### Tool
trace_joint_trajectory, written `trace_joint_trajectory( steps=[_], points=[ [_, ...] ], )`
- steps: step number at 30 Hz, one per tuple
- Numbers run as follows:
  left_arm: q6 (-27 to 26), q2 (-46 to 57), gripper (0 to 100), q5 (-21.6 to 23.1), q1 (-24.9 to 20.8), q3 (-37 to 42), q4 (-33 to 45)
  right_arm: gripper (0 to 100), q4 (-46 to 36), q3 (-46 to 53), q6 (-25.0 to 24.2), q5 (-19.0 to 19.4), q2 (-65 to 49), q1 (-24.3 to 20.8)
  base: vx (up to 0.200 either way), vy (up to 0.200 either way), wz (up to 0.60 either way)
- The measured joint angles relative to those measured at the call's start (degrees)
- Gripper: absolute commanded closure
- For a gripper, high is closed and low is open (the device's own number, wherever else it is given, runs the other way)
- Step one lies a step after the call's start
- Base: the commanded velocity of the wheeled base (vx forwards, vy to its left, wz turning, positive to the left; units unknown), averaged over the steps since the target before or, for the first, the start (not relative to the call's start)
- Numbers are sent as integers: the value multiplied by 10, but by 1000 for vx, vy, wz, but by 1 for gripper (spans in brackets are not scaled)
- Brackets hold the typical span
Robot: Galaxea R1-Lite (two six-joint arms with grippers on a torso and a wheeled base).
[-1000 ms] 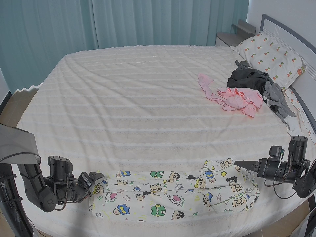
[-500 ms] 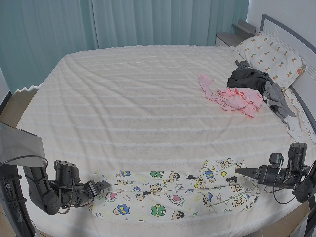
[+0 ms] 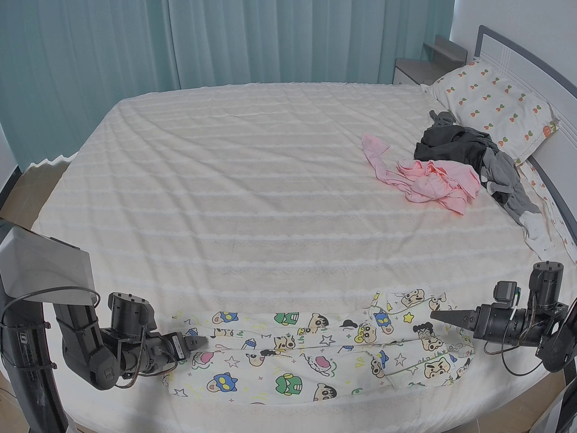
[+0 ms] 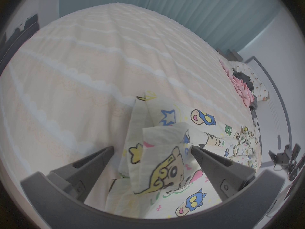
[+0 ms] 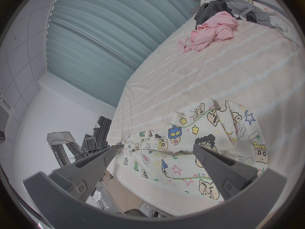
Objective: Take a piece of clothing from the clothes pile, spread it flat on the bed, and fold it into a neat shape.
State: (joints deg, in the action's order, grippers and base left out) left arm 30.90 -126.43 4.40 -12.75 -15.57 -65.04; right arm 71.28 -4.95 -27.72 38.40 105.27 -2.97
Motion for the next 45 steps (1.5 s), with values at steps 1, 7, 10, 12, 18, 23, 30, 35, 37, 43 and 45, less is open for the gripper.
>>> trace_joint_trajectory(
  steps=[1,7,10,12,18,23,30,35,37,43,45],
  points=[
    [-11,-1,0,0,-2,-1,0,0,0,0,0,0,-1,0,0,0,0],
    [-42,-1,0,10,-4,-9,-3,0,0,2,0,1,-4,0,0,0,0],
    [-50,4,0,29,-2,-13,-2,0,0,2,0,1,-5,0,0,0,0],
    [-64,5,0,39,-1,-15,-1,0,0,3,0,1,-6,0,0,0,0],
    [-108,-1,0,45,0,-25,3,0,0,4,0,2,-12,0,0,0,0],
    [-121,-9,0,46,-1,-33,7,0,0,5,0,10,-13,0,0,0,0],
    [-128,-23,0,46,-2,-43,6,0,0,8,0,14,-14,-1,0,0,0],
    [-128,-33,100,46,-3,-48,6,0,0,9,0,14,-13,-1,0,0,0],
    [-128,-37,100,46,-2,-49,6,0,0,9,0,14,-12,-1,0,0,0],
    [-128,-44,100,48,-5,-45,5,0,0,9,0,14,-9,0,0,0,0],
    [-128,-45,100,48,-6,-43,5,0,0,9,0,14,-9,0,0,0,0]
  ],
)
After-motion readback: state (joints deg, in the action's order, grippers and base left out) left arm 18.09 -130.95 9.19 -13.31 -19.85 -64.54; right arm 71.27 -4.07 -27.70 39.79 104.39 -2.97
